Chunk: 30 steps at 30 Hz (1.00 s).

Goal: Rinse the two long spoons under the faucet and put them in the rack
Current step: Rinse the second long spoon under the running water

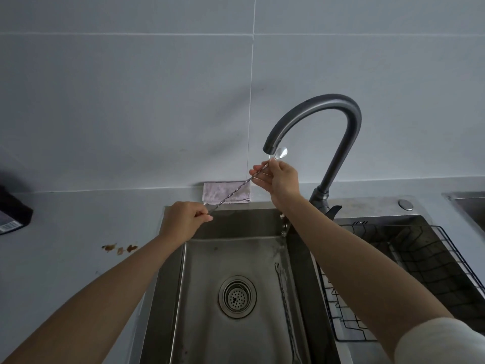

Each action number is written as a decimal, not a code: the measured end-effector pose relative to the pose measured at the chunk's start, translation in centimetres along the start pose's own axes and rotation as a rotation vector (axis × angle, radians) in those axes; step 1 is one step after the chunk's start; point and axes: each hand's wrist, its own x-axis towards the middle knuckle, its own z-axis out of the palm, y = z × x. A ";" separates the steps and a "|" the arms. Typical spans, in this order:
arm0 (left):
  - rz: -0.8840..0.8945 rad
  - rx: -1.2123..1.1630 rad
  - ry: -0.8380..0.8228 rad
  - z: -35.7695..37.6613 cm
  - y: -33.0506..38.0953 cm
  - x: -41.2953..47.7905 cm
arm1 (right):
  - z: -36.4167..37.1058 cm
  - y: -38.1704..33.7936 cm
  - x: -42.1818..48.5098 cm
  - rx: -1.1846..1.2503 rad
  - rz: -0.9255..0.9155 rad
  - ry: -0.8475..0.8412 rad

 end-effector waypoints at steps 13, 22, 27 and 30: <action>-0.029 -0.114 -0.075 1.6 1.9 1.0 | -1.0 0.1 -0.2 0.037 -0.007 -0.020; -0.029 -0.199 -0.086 3.1 3.9 2.5 | -1.2 0.3 -0.6 -0.125 0.020 -0.053; -0.020 -0.233 -0.081 3.1 5.6 3.5 | -0.6 1.2 -0.9 -0.165 0.062 -0.117; -0.046 -0.300 -0.055 3.1 6.6 4.4 | -0.5 0.1 -0.5 -0.168 0.036 -0.087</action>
